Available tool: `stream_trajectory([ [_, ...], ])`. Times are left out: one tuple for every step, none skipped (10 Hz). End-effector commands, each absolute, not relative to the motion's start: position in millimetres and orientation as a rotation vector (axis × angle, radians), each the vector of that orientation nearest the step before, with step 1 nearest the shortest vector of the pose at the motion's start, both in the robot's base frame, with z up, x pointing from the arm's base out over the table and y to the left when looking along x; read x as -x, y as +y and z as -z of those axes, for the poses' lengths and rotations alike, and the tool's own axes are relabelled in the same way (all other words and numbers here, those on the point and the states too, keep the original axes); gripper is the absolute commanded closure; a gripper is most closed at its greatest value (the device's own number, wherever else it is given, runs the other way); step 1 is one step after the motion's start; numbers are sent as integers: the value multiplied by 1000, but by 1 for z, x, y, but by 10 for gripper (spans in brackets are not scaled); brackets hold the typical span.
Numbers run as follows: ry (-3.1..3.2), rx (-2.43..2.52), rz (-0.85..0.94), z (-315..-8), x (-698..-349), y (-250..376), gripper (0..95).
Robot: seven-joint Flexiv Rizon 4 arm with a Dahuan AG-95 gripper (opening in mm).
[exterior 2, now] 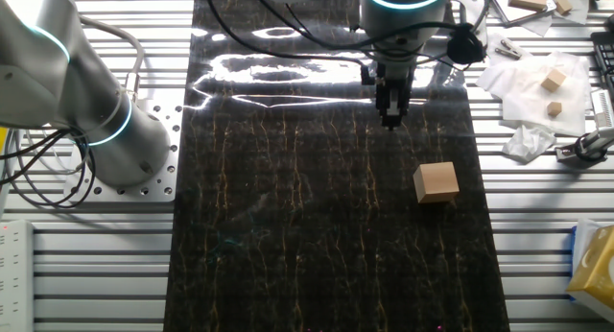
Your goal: Hold a small block with the gripper and sweep it from left to right on the table
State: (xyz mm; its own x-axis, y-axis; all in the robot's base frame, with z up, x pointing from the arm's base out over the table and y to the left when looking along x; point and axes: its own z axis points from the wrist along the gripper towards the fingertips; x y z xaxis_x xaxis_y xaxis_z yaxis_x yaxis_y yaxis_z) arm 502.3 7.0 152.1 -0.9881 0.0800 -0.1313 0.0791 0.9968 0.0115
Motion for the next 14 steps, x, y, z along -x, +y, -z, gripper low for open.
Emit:
stream_trajectory([
  [3009, -121, -14, -154, -501, 7, 570],
  [3008, -122, -15, -155, -501, 8, 570],
  [3009, -122, -15, -156, -501, 8, 570],
  [3009, -124, -15, -157, -500, 8, 570],
  [3010, -129, -14, -157, -500, 8, 570],
  [3010, -130, -14, -157, -500, 8, 570],
  [3011, -130, -14, -157, -500, 8, 570],
  [3011, -127, -13, -157, -500, 8, 570],
  [3012, -126, -13, -157, -500, 8, 570],
  [3011, -125, -14, -157, -500, 8, 570],
  [3011, -125, -14, -157, -500, 8, 570],
  [3011, -130, -13, -157, -500, 8, 570],
  [3011, -132, -12, -157, -500, 8, 570],
  [3011, -134, -12, -157, -500, 8, 570],
])
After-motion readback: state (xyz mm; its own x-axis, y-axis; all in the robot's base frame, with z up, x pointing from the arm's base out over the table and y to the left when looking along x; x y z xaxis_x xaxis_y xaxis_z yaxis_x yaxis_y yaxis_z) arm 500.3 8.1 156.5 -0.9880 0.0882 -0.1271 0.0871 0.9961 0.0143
